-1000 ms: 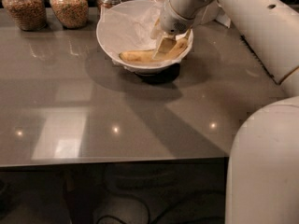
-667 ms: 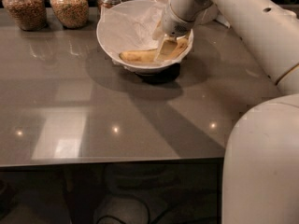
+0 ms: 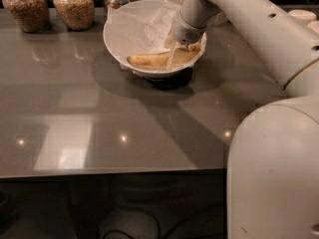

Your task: Pick banana from white bowl

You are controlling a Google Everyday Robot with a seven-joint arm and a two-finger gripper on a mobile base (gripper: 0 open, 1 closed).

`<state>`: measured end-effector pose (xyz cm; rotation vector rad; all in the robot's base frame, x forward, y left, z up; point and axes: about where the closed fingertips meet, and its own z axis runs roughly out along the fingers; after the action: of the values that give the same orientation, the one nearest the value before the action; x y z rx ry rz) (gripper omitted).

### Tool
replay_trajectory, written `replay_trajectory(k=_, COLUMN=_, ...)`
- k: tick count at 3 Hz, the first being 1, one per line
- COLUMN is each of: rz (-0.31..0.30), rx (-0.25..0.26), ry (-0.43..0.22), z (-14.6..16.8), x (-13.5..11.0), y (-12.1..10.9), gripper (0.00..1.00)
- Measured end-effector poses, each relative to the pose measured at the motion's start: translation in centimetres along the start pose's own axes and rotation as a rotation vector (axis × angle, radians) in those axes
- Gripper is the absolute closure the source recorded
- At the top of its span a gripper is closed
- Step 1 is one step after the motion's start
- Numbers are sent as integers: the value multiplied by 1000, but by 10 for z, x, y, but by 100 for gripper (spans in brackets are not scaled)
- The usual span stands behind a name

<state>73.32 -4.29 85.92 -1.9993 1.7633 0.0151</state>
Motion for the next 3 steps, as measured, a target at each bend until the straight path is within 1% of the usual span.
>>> replay_trajectory(k=1, rz=-24, rx=-19, ry=21, z=4, x=1, y=4, gripper=60)
replay_trajectory(k=2, rz=-68, rx=-19, ry=31, z=-7, x=-8, y=4, gripper=83)
replay_trajectory(k=3, rz=-110, rx=3, ry=27, z=-31, x=-21, y=1, gripper=100)
